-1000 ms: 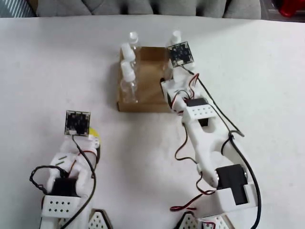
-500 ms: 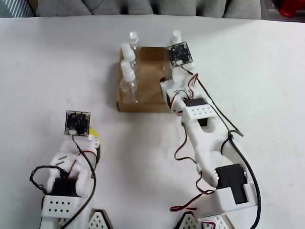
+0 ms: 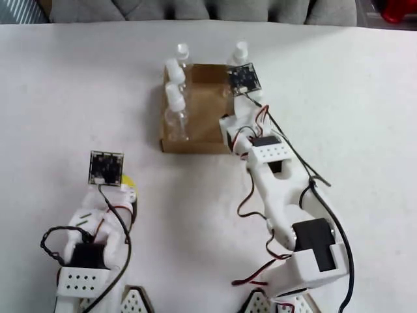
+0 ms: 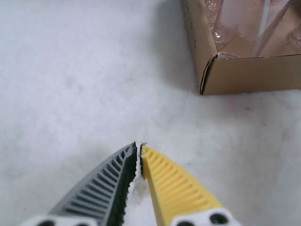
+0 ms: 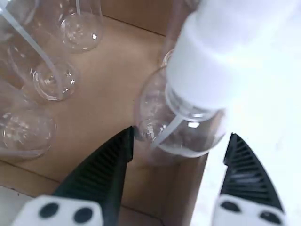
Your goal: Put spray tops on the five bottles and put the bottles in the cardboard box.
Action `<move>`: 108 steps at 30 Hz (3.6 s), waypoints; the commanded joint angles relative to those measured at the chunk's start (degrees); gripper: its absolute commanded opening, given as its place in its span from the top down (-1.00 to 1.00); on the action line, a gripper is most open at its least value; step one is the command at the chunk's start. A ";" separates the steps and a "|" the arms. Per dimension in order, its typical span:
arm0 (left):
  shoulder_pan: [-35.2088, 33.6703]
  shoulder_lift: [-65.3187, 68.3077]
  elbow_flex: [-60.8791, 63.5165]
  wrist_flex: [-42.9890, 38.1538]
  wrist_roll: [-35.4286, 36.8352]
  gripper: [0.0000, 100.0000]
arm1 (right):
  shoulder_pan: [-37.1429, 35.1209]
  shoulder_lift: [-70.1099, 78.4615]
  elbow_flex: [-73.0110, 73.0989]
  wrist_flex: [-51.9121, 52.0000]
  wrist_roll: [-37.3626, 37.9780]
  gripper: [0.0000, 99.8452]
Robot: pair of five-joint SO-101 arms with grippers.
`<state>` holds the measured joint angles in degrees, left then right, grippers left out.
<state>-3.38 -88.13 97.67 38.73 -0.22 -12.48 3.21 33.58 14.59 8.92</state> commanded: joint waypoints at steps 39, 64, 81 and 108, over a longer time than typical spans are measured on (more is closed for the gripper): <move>-1.80 0.13 -0.26 -3.52 -0.79 0.96 | -4.70 -19.47 -0.79 24.40 -3.69 0.21; -1.89 0.22 -0.26 -3.52 -0.79 0.96 | -4.62 -67.30 31.82 47.60 4.75 0.21; -1.89 0.22 -0.26 -3.52 -0.79 0.96 | 1.27 -84.88 46.33 50.51 14.86 0.89; -1.45 -0.13 -3.16 6.42 -8.35 0.96 | 14.20 -107.21 47.65 56.66 1.05 0.86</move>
<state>-4.79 -88.13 97.67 39.87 -5.58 0.97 -96.75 84.40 66.99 10.33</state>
